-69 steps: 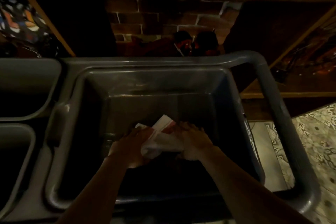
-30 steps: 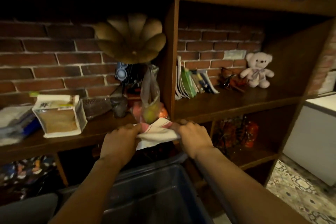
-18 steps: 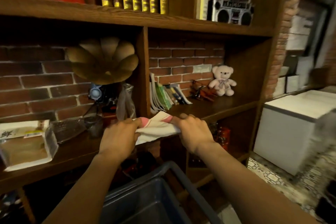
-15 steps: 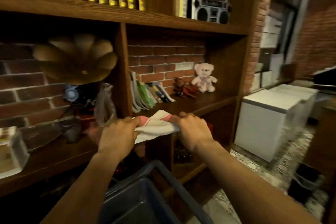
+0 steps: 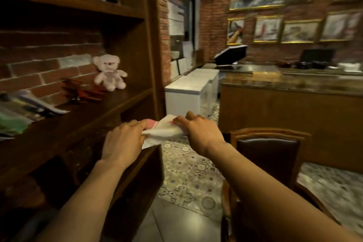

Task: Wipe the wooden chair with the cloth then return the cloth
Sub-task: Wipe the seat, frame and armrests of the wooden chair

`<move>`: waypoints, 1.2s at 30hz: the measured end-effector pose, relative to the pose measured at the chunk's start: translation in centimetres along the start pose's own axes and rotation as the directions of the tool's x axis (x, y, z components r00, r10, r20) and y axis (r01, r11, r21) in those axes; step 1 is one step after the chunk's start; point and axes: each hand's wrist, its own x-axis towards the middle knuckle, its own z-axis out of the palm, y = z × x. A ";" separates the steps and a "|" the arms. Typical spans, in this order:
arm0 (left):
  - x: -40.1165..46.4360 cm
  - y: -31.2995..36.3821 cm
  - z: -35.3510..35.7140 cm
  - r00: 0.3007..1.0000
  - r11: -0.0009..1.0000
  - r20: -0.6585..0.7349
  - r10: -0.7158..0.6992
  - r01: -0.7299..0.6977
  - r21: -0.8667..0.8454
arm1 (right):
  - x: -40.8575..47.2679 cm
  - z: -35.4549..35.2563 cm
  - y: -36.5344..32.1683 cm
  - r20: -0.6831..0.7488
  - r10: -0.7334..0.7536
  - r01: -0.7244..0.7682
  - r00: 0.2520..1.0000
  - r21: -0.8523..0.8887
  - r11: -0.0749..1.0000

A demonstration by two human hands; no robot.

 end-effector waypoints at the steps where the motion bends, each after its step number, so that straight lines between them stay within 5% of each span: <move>1: 1.5 1.9 1.1 0.999 0.999 -0.004 0.046 -0.046 -0.015 | -0.6 0.2 2.4 0.007 0.022 -0.022 1.000 -0.014 1.000; 13: 7.6 21.7 18.4 0.919 0.908 0.123 0.376 -0.338 -0.249 | -13.6 8.2 22.1 0.230 0.335 -0.318 0.914 -0.109 0.942; 22: 2.9 22.2 27.9 0.864 0.877 0.270 0.425 -0.319 -0.359 | -19.0 17.7 20.7 0.330 0.448 -0.440 0.831 -0.101 0.892; 36: -7.6 17.4 40.9 0.771 0.835 0.380 0.512 -0.342 -0.431 | -25.4 32.8 13.6 0.458 0.426 -0.442 0.780 -0.079 0.894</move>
